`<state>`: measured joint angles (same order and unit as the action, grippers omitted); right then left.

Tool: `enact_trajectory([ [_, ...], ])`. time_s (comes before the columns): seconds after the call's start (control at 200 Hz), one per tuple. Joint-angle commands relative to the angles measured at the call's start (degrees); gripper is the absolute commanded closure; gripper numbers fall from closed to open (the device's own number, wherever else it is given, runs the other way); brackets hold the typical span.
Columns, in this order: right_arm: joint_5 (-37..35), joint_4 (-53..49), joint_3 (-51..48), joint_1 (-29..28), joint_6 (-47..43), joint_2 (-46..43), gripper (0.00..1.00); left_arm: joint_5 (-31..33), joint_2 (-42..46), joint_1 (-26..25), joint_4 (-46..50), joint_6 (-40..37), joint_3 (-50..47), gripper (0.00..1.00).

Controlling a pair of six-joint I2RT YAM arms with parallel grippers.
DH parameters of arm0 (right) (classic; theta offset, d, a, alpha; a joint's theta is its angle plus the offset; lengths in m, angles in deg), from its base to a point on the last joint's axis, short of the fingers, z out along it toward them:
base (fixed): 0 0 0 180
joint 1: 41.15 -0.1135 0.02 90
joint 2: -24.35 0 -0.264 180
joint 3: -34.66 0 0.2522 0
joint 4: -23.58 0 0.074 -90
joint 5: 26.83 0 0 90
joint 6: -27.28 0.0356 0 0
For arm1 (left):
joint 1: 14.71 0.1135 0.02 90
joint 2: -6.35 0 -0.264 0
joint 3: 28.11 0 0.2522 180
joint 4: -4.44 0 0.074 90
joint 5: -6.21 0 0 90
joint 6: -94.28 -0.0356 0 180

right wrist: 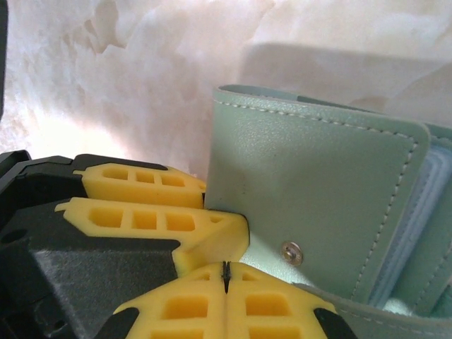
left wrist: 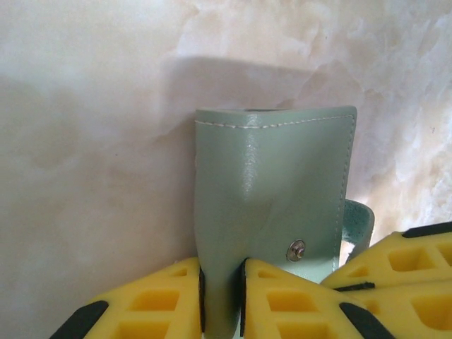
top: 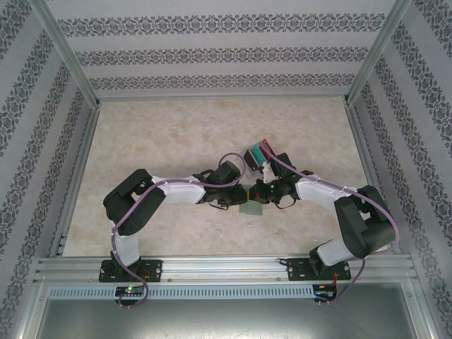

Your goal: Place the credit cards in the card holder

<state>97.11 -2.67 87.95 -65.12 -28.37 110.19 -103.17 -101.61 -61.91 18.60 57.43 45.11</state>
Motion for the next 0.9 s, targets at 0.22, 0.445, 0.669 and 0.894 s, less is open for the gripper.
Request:
enact_trajectory([
  [0.22,0.83,4.04,-0.86,0.41,0.90,2.47,1.00,-0.22,-0.52,-0.43,-0.98,0.53,-1.08,0.80],
  [0.445,-10.71,-11.71,1.69,1.18,-3.63,-10.12,0.83,-0.03,1.22,-0.44,-2.23,0.16,-1.91,0.69],
  [0.669,-21.28,-21.39,3.61,-0.68,-5.52,-11.11,0.60,-0.59,3.47,-0.45,-3.18,-0.31,-2.50,0.59],
  [0.894,-28.93,-24.85,8.64,-6.20,-4.54,-7.48,0.54,3.00,6.66,-0.09,-2.37,-0.85,-5.08,0.54],
])
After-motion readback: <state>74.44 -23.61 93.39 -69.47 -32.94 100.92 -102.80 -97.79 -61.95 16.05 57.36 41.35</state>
